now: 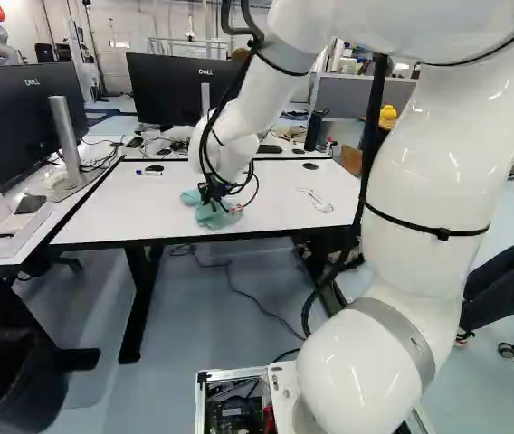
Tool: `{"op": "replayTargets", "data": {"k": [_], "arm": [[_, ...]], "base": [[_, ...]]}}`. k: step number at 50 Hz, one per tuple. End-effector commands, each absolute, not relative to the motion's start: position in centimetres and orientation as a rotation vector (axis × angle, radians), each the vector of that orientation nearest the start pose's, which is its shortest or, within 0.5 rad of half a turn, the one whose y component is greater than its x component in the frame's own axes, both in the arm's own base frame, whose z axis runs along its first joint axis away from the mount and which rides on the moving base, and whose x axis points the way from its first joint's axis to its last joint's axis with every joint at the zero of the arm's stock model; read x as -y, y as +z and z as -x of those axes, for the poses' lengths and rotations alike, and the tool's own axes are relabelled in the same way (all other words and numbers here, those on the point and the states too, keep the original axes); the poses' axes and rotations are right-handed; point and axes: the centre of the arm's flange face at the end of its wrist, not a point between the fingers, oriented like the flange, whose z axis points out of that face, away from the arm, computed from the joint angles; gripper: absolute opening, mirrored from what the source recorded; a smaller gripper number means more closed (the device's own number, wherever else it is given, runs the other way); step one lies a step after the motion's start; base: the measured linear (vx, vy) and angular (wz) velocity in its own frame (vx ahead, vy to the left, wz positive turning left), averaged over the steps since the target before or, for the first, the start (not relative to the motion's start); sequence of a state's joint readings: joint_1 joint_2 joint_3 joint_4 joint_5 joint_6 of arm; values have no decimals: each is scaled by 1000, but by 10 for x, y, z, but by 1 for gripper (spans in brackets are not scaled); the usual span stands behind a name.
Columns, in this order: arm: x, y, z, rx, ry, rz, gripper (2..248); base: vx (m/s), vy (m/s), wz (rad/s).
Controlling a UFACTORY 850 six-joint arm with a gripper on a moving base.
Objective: Clean the table with the green towel
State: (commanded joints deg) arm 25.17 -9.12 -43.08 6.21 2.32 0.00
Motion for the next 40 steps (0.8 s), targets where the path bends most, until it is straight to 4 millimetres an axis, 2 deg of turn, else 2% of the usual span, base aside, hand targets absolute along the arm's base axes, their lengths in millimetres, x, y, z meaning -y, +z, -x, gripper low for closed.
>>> {"op": "replayTargets", "data": {"k": [9, 23, 40], "arm": [[-202, 408, -428, 470, -898, 2798, 50], [-202, 423, -423, 471, -936, 2776, 50], [-224, 442, -418, 528, -978, 2722, 50]], "base": [[0, 0, 0], [0, 0, 0], [0, 0, 0]]}}
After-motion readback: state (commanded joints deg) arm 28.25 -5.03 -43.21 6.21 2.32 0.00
